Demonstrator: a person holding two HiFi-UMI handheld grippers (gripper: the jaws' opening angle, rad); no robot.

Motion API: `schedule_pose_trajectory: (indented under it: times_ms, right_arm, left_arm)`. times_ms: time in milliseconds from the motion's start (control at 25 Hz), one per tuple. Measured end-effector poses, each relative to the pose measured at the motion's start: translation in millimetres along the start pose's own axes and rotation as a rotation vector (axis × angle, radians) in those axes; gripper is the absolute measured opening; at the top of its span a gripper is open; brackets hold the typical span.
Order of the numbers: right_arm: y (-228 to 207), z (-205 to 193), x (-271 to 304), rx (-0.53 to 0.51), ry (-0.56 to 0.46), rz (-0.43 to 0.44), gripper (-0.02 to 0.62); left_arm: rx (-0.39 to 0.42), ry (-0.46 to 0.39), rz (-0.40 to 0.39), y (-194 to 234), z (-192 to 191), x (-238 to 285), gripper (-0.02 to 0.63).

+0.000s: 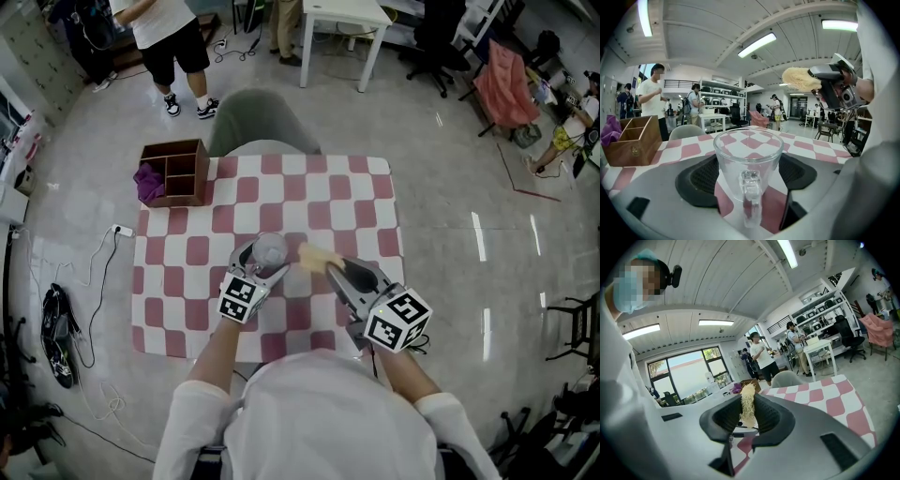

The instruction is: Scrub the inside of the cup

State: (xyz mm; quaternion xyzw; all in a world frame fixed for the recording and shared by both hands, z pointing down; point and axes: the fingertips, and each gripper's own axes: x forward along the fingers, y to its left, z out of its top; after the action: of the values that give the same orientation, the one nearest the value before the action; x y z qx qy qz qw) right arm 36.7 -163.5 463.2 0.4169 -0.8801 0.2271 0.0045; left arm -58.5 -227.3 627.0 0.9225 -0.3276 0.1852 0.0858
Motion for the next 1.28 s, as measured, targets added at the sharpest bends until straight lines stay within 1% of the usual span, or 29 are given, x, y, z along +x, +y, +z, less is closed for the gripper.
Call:
schedule_pose_trajectory:
  times_ms: [240,560,880,1080,1280]
  right_arm:
    - [4.0,4.0,-3.7,-0.007,-0.011,0.014,0.087]
    - [10.2,6.2,-6.9,-0.018,-0.018,0.042,0.087]
    - [15.9,8.9,-5.7,-0.037,-0.023,0.080,0.087]
    - [17.9,12.0,-5.5,-0.046,-0.032,0.096,0.087]
    - [19.2,14.1,-6.0,-0.049,-0.040,0.112,0.087]
  left_arm:
    - [0.000,-0.020,0.041,4.5,4.8,-16.5,0.385]
    - [-0.003,-0.072,0.093,2.4,17.7,-43.1,0.383]
    - [-0.004,-0.145,0.145,-10.1,47.5,-79.3,0.383]
    - [0.020,-0.191,0.164,-23.3,69.6,-99.0,0.382]
    - [0.025,-0.214,0.178,-32.7,82.3,-111.6,0.382]
